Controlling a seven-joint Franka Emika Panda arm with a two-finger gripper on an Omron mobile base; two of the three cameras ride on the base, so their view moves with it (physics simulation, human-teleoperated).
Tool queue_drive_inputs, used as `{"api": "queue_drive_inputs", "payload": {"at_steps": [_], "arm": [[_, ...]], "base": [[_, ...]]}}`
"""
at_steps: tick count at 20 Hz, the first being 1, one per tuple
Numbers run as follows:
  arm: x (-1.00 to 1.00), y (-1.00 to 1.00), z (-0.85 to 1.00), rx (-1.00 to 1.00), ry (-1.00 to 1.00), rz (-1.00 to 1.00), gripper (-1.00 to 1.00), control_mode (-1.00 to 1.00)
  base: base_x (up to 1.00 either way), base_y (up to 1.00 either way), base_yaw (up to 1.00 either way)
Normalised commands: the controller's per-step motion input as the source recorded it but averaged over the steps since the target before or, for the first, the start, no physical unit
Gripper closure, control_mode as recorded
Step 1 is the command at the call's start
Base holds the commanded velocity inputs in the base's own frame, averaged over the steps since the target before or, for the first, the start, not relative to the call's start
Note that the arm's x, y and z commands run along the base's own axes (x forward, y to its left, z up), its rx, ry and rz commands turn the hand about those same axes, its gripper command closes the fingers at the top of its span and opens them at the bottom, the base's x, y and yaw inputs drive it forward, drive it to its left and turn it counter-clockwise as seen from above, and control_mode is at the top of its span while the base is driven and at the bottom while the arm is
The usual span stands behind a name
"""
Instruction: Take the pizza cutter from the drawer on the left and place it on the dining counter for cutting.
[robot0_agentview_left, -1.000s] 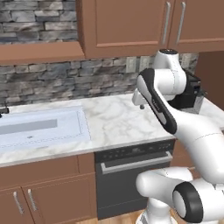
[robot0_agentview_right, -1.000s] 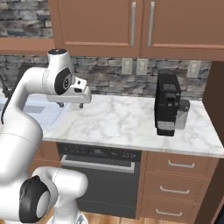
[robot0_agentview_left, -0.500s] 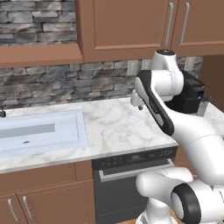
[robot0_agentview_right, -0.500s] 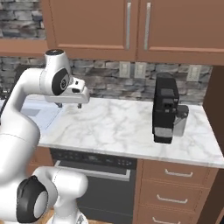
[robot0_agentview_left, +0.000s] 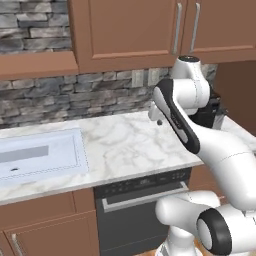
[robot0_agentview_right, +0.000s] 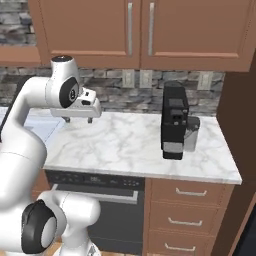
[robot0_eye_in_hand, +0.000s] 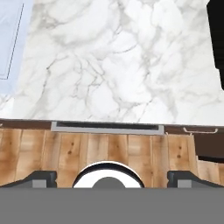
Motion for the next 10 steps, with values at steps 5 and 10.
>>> {"api": "queue_drive_inputs", "payload": {"at_steps": [5,10], "arm": [[0.0,0.0,0.0,0.0,0.0,0.0,-1.0,1.0],[0.0,0.0,0.0,0.0,0.0,0.0,-1.0,1.0]], "base": [[-0.2,0.25,-0.53],[-0.02,0.38,-0.49]]}}
